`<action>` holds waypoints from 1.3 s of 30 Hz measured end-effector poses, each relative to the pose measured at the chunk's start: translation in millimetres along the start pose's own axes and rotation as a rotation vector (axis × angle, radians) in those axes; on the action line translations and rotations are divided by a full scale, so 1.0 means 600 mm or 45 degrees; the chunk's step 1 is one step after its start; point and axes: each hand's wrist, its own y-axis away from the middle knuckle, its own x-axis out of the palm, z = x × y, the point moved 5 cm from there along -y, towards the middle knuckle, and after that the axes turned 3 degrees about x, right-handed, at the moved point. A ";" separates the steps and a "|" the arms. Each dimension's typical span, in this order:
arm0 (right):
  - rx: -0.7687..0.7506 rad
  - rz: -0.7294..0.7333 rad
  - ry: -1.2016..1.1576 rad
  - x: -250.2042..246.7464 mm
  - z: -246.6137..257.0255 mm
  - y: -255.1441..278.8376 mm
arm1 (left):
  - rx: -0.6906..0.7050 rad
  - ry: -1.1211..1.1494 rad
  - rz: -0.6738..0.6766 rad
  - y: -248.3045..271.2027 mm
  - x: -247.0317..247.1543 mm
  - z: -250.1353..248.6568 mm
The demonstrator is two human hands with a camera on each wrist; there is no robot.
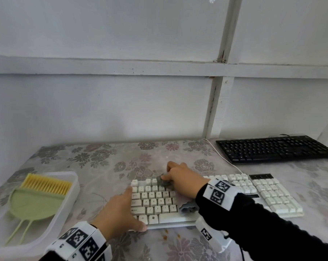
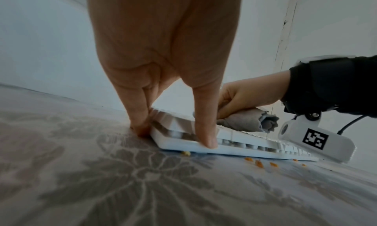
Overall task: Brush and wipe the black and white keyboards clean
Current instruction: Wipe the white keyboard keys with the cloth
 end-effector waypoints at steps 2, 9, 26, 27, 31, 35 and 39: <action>0.038 -0.001 0.057 -0.006 -0.029 0.000 | 0.010 0.001 -0.004 0.000 0.000 -0.003; 0.092 -0.011 0.048 -0.021 -0.068 0.017 | 0.021 -0.024 0.002 0.000 -0.001 -0.004; 0.240 -0.161 0.104 -0.036 -0.175 0.081 | -0.019 -0.035 0.042 -0.004 0.002 0.003; 0.247 -0.169 0.127 -0.033 -0.186 0.081 | -0.015 -0.024 0.041 -0.004 0.002 0.004; 0.404 -0.192 0.132 -0.034 -0.236 0.080 | 0.002 0.004 0.021 -0.003 0.002 0.004; 0.433 -0.121 -0.015 -0.041 -0.204 0.064 | -0.029 -0.006 0.025 -0.004 0.002 0.005; 0.201 -0.110 -0.155 -0.034 -0.080 0.035 | -0.043 0.001 0.026 -0.003 0.001 0.006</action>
